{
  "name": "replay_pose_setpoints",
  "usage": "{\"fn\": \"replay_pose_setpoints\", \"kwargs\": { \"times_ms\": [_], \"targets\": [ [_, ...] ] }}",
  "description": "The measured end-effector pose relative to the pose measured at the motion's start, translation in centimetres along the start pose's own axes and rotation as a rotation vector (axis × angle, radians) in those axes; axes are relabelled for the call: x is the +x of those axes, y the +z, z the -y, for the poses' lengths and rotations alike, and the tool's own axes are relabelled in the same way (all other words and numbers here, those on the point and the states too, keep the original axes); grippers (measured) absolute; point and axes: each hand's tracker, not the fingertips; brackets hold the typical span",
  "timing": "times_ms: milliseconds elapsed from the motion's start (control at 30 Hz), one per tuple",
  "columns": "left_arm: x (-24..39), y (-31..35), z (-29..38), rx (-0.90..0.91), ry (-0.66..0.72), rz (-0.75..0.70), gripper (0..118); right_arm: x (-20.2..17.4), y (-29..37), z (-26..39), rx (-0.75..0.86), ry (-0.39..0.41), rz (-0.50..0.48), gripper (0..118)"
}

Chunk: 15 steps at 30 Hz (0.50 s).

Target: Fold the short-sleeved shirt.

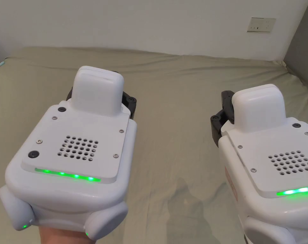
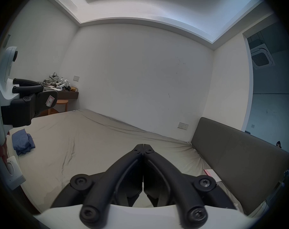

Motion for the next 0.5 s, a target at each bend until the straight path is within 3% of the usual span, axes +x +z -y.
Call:
{"fn": "replay_pose_setpoints", "kwargs": {
  "times_ms": [133,267,300,333,367,400,500],
  "targets": [
    [0.0,-0.1,0.0,-0.001,0.005,0.002,0,0.1,-0.1,0.0,-0.001,-0.019,0.001,2],
    [-0.3,-0.3,0.2,-0.019,0.03,0.029,0,0.5,-0.1,0.2,0.03,-0.031,0.046,28],
    [-0.3,-0.3,0.3,-0.021,0.038,0.023,10,0.7,-0.5,0.1,0.02,-0.036,0.055,63],
    [-0.3,-0.4,0.3,-0.025,0.044,0.018,34,0.9,-0.9,0.1,-0.033,-0.052,0.05,99],
    [-0.5,-0.7,0.4,-0.04,0.048,0.019,82,1.0,-1.1,0.1,-0.032,-0.059,0.052,118],
    [-0.7,-1.0,0.5,-0.065,0.054,0.024,112,1.1,-1.0,0.2,-0.015,-0.068,0.056,118],
    [-0.8,-0.8,1.0,-0.057,0.072,0.008,118,1.4,-1.4,0.1,-0.078,-0.08,0.039,118]
  ]
}}
